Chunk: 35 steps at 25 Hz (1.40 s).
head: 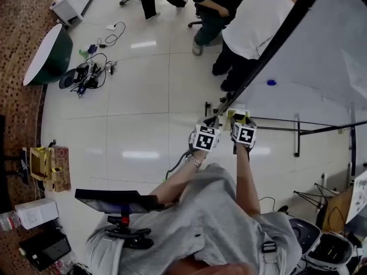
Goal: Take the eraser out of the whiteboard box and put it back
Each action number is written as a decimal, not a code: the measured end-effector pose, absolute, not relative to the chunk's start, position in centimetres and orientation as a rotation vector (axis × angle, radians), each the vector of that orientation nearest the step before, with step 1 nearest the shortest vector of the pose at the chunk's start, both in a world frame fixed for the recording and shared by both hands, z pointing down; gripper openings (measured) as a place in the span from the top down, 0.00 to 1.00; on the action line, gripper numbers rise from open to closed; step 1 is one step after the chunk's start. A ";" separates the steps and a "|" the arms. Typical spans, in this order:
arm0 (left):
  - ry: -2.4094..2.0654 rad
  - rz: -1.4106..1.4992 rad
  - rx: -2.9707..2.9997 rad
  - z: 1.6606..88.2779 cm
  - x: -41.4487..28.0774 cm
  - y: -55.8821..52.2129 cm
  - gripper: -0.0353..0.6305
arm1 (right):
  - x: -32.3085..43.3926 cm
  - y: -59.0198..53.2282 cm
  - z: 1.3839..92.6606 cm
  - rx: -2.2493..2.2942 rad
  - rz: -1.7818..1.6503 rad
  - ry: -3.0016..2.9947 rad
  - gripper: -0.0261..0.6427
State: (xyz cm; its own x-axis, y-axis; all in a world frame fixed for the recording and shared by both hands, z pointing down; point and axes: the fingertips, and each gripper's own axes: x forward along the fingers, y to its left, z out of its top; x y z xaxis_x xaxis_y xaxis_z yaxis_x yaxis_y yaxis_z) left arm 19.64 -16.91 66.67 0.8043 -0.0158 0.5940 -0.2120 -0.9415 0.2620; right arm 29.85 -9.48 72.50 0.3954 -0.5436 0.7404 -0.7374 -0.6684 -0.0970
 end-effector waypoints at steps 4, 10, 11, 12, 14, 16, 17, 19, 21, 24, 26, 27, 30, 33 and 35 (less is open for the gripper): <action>-0.116 0.914 2.666 67.5 20.8 -15.9 0.94 | 31.5 -9.2 73.3 2.410 1.154 -1.072 0.50; -0.089 0.928 2.663 67.7 22.7 -16.2 0.94 | 32.1 -11.4 74.8 2.313 1.222 -1.171 0.52; -0.090 0.927 2.660 67.7 23.1 -16.6 0.94 | 32.3 -11.7 74.9 2.298 1.226 -1.179 0.54; -0.093 0.926 2.660 67.7 23.5 -16.9 0.94 | 32.4 -11.9 74.8 2.292 1.237 -1.195 0.55; -0.101 0.920 2.659 67.5 23.8 -17.5 0.94 | 32.2 -11.8 73.5 2.321 1.261 -1.247 0.55; -0.109 0.911 2.650 67.3 23.7 -17.5 0.94 | 31.6 -10.8 70.7 2.380 1.251 -1.303 0.55; -0.111 0.908 2.645 67.3 23.6 -17.4 0.94 | 31.2 -10.1 69.2 2.407 1.237 -1.328 0.55; -0.113 0.915 2.633 67.7 23.6 -17.5 0.94 | 30.3 -9.1 66.5 2.441 1.216 -1.379 0.55; -0.106 0.929 2.620 68.3 23.5 -17.4 0.94 | 29.1 -8.3 64.7 2.454 1.221 -1.432 0.55; -0.082 0.935 2.609 68.7 23.4 -16.6 0.94 | 27.4 -6.9 63.2 2.453 1.262 -1.491 0.55; -0.075 0.936 2.608 68.7 23.4 -16.3 0.94 | 26.7 -6.3 63.1 2.446 1.269 -1.492 0.55; -0.072 0.937 2.605 68.8 23.4 -16.2 0.94 | 26.6 -6.2 63.6 2.439 1.267 -1.477 0.55; -0.060 0.942 2.600 68.9 23.4 -15.8 0.94 | 26.7 -6.4 65.5 2.418 1.283 -1.433 0.55; -0.045 0.939 2.604 68.8 23.5 -15.3 0.94 | 27.2 -6.6 68.4 2.384 1.284 -1.372 0.55; -0.042 0.944 2.605 68.9 23.4 -15.2 0.94 | 27.4 -6.8 70.9 2.349 1.286 -1.318 0.55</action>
State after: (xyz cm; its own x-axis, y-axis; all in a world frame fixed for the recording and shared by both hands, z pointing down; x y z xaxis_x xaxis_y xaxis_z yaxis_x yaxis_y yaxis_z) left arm 23.44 -15.24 68.95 0.7755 0.0955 0.6241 -0.1509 -0.9318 0.3301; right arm 27.37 -6.81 70.90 0.2437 -0.6235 0.7428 -0.7580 -0.6003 -0.2552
